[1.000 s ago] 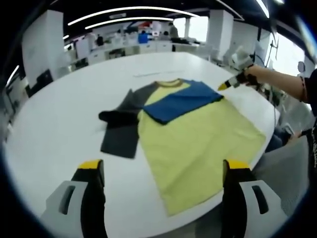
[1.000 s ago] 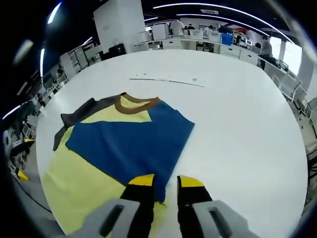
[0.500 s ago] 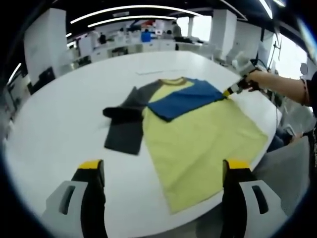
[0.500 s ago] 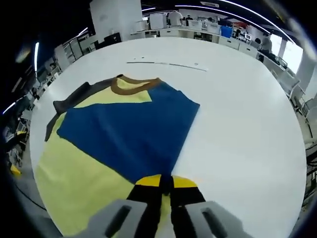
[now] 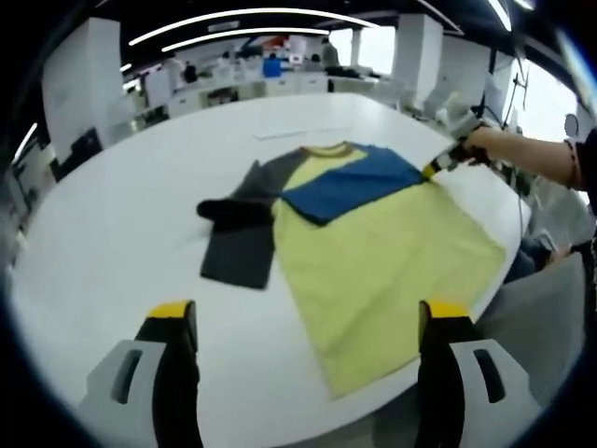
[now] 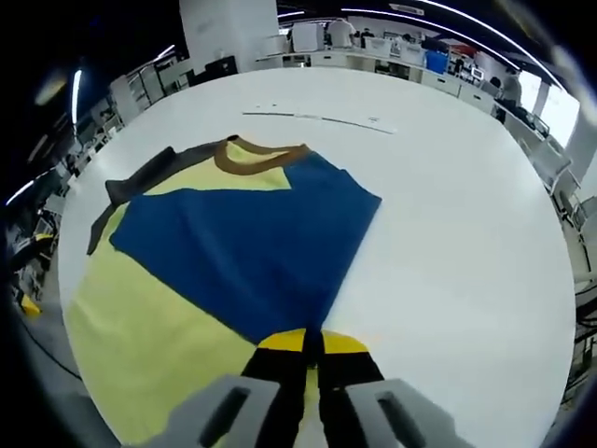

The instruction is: Fold the garment on the visible template until the final outline fits inside the template.

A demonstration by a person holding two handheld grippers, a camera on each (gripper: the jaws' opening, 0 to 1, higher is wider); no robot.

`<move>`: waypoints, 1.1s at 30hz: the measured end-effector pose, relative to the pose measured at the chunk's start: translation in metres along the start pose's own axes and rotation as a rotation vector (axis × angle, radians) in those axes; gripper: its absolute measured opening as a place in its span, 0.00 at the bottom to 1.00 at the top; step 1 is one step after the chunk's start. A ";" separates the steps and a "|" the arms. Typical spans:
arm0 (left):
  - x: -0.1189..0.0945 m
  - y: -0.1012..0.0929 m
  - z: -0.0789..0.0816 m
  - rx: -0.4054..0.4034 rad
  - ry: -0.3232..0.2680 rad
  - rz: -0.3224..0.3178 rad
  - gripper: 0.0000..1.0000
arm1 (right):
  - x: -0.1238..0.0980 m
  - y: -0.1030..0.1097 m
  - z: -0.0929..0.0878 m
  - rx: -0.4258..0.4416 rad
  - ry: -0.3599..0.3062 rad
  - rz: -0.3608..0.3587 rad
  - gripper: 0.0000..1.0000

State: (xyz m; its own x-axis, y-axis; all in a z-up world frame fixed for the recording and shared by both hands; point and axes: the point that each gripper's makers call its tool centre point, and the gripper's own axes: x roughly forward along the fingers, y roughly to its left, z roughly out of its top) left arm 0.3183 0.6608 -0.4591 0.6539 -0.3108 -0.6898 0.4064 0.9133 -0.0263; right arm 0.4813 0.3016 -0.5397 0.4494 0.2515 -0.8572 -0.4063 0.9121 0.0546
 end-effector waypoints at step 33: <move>0.005 0.012 0.002 -0.024 0.001 0.004 0.88 | -0.009 -0.045 -0.008 0.020 0.044 -0.031 0.00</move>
State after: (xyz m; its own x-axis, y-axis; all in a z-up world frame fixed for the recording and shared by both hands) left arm 0.3281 0.6696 -0.4616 0.6548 -0.3068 -0.6908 0.3883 0.9206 -0.0409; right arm 0.4896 0.2555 -0.5386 0.4258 0.2093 -0.8803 -0.3768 0.9255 0.0378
